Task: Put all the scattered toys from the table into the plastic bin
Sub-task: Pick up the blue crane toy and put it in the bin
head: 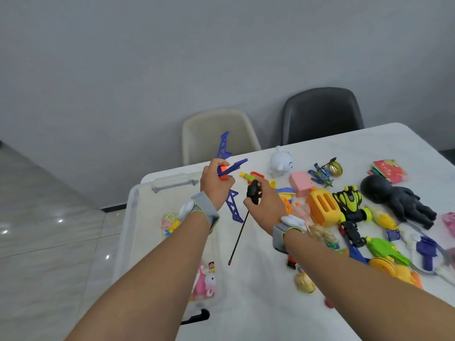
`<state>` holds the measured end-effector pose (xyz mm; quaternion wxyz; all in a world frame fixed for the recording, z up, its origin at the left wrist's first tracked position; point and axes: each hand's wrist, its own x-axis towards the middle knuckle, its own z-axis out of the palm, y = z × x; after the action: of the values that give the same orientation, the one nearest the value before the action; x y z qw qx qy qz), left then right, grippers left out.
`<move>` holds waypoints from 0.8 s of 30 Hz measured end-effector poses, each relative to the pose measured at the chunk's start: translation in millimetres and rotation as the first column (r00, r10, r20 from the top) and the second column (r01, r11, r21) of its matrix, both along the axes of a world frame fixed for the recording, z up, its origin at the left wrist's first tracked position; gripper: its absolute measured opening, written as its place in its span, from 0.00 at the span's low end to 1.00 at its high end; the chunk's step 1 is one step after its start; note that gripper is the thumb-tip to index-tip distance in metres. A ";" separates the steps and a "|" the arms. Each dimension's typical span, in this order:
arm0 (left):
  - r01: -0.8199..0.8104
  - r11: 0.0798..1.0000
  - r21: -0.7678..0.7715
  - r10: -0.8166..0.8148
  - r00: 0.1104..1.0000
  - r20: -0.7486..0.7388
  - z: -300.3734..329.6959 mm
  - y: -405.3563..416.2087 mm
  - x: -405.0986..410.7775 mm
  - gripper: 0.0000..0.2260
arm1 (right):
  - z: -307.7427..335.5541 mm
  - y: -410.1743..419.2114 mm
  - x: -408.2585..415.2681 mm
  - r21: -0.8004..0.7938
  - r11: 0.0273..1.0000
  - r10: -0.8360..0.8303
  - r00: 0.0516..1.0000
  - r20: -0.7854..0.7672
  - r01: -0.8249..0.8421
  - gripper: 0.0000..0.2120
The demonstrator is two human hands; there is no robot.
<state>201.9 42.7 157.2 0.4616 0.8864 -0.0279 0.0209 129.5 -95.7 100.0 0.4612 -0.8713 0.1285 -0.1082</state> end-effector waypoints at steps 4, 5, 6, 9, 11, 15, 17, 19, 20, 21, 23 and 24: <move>-0.041 0.998 -0.036 0.043 0.998 0.038 8.8 22.9 -10.6 0.18 | 8.2 21.1 -0.4 0.049 0.998 0.037 0.997 0.061 -0.040 0.22; -0.053 0.998 -0.041 0.054 0.997 0.046 10.3 29.3 -12.2 0.18 | 9.7 26.7 1.2 0.063 0.997 0.048 0.997 0.059 -0.052 0.22; -0.068 0.997 -0.045 0.071 0.996 0.051 11.6 36.7 -13.8 0.18 | 10.7 32.9 2.8 0.066 0.996 0.062 0.996 0.062 -0.066 0.23; -0.121 0.987 -0.104 0.127 0.990 0.056 14.4 57.6 -17.1 0.18 | 13.2 50.2 6.1 0.070 0.992 0.099 0.990 0.102 -0.106 0.21; -0.160 0.977 -0.140 0.170 0.983 0.063 16.2 73.3 -19.0 0.19 | 13.6 63.1 7.7 0.085 0.988 0.122 0.987 0.105 -0.131 0.21; -0.235 0.951 -0.203 0.251 0.967 0.055 11.9 103.5 -27.2 0.23 | 9.5 87.9 8.1 0.085 0.975 0.200 0.978 0.055 -0.204 0.24; -0.263 0.945 -0.197 0.270 0.963 0.009 2.5 115.1 -33.4 0.28 | 6.4 95.7 6.5 0.082 0.969 0.230 0.972 0.043 -0.233 0.24; -0.265 0.950 -0.164 0.260 0.964 -0.052 -11.3 123.7 -38.6 0.30 | 3.1 100.3 5.8 0.081 0.968 0.236 0.971 0.030 -0.237 0.25; -0.257 0.957 -0.135 0.249 0.966 -0.071 -19.1 126.9 -41.1 0.29 | 1.8 101.5 6.1 0.083 0.969 0.232 0.973 0.023 -0.233 0.26; -0.251 0.961 -0.114 0.243 0.967 -0.082 -26.5 129.0 -43.9 0.27 | 1.3 102.2 6.5 0.081 0.970 0.227 0.974 0.015 -0.228 0.27; -0.242 0.966 -0.094 0.231 0.967 -0.110 -42.8 131.9 -49.6 0.23 | 0.9 102.6 8.0 0.065 0.972 0.226 0.974 0.005 -0.225 0.28; -0.231 0.971 -0.067 0.223 0.968 -0.115 -50.5 131.7 -52.0 0.22 | 0.1 102.4 8.6 0.058 0.972 0.226 0.974 0.007 -0.226 0.28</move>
<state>149.9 174.5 106.7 0.4920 0.8645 0.0991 0.0276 138.1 6.7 100.1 0.4957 -0.8664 0.0316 -0.0514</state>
